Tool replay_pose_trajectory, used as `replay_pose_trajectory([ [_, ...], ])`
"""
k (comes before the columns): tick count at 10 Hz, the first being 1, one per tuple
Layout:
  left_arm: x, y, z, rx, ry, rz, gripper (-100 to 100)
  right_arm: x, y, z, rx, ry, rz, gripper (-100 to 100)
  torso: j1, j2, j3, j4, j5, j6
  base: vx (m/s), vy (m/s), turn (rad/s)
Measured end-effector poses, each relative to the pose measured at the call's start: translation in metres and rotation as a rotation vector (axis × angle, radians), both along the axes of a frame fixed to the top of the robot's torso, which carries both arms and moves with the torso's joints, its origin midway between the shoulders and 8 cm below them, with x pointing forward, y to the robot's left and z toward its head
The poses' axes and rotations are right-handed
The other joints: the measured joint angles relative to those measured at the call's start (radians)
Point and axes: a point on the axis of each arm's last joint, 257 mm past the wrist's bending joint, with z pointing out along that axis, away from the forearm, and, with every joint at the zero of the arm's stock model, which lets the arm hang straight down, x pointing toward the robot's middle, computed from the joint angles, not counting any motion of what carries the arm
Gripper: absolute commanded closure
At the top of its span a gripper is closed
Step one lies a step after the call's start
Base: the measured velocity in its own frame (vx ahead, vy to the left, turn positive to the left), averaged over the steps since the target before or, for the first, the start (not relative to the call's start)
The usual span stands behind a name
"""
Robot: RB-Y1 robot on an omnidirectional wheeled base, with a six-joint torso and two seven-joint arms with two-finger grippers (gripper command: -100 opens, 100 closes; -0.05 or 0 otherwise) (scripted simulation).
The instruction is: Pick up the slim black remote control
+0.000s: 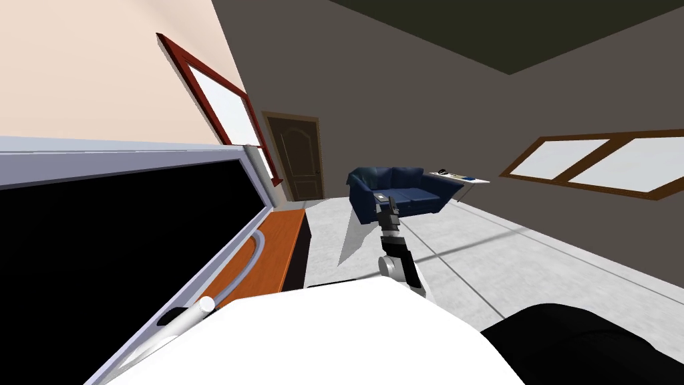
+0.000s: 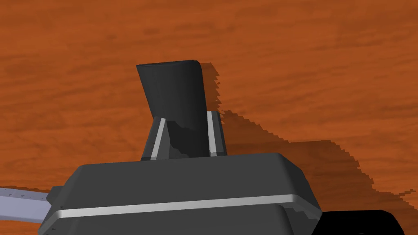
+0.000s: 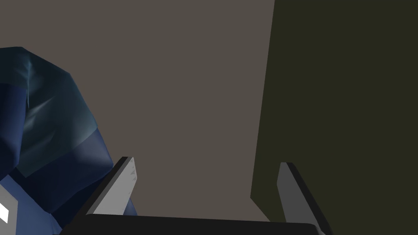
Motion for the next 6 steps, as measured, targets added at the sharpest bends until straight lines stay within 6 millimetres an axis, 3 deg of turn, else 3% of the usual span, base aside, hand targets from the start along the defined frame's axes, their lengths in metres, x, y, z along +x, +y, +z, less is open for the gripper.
replay_pose_trajectory([
  [1, 0.0, 0.0, 0.0, 0.0, 0.0, 0.0, 0, 0.0, 0.0, 0.0, 0.0, 0.0, 0.0, 0, 0.0, 0.0, 0.0, 0.0, 0.0, 0.0, 0.0, 0.0, 0.0],
  [2, 0.0, 0.0, 0.0, 0.0, 0.0, 0.0, 100, 0.0, 0.0, 0.0, 0.0, 0.0, 0.0, 0, 0.0, 0.0, 0.0, 0.0, 0.0, 0.0, -0.006, 0.011, -0.021],
  [5, -0.005, 0.02, 0.016, 0.003, 0.0, -0.005, 100, 0.0, 0.0, 0.0, 0.0, 0.0, 0.0, 0, -0.001, 0.0, 0.0, 0.0, -0.001, 0.0, 0.007, -0.01, 0.007],
  [6, -0.006, 0.021, 0.017, 0.003, 0.0, -0.007, 0, 0.0, 0.0, 0.0, 0.0, 0.0, 0.0, 0, -0.001, 0.0, 0.0, 0.0, 0.0, 0.0, 0.0, 0.0, 0.0],
])
